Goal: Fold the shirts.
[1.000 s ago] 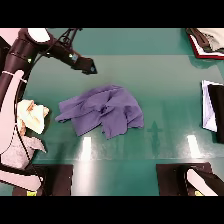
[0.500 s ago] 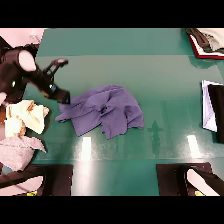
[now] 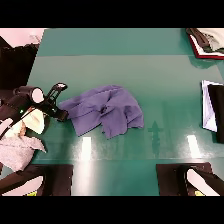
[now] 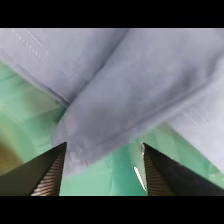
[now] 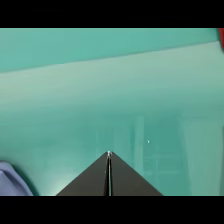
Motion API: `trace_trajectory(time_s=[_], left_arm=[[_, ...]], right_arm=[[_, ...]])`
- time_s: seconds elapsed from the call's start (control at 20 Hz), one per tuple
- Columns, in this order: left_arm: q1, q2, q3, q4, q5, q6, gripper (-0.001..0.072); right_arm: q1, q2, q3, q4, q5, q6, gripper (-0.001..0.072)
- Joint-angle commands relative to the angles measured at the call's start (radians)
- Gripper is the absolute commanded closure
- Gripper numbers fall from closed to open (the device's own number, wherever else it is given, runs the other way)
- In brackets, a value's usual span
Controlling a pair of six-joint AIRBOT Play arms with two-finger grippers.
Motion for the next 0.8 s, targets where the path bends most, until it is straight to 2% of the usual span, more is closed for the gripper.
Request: trace_trajectory(time_s=[0.0,0.05,0.15,0.25,0.35,0.4,0.45,0.5,0.65,0.75], left_arm=[[0.001,-0.047,-0.034,0.008,0.053,-0.033,0.0199],[0.001,-0.064,-0.034,0.008,0.058,-0.053,0.0318],[0.001,-0.069,-0.024,0.005,0.069,-0.083,0.0678],[0.001,-0.057,0.024,-0.003,0.030,-0.088,0.0676],[0.001,-0.026,0.093,-0.003,-0.029,-0.088,0.0676],[0.001,-0.012,0.134,-0.003,-0.047,-0.087,0.0676],[0.001,0.002,0.167,-0.008,-0.055,-0.087,0.0676],[0.001,0.016,0.195,-0.010,-0.058,-0.087,0.0676],[0.001,0.027,0.253,-0.029,-0.071,-0.087,0.0676],[0.001,0.027,0.259,-0.052,-0.075,-0.087,0.0676]], right_arm=[[0.000,-0.003,-0.001,0.000,0.018,-0.001,0.0688],[0.000,-0.003,-0.002,0.000,0.038,-0.002,0.0688],[0.000,-0.018,-0.002,0.001,0.086,-0.002,0.0688],[0.000,-0.040,-0.038,0.010,0.129,-0.001,0.0688],[0.000,-0.050,-0.170,0.063,0.146,-0.003,0.0687],[0.001,-0.062,-0.254,0.115,0.152,-0.022,0.0628],[0.006,-0.083,-0.351,0.184,0.162,-0.056,0.0343],[0.019,-0.112,-0.449,0.257,0.165,-0.083,0.0162],[0.118,-0.226,-0.675,0.477,0.097,-0.172,0.0160],[0.222,-0.303,-0.736,0.533,-0.003,-0.198,0.0160]])
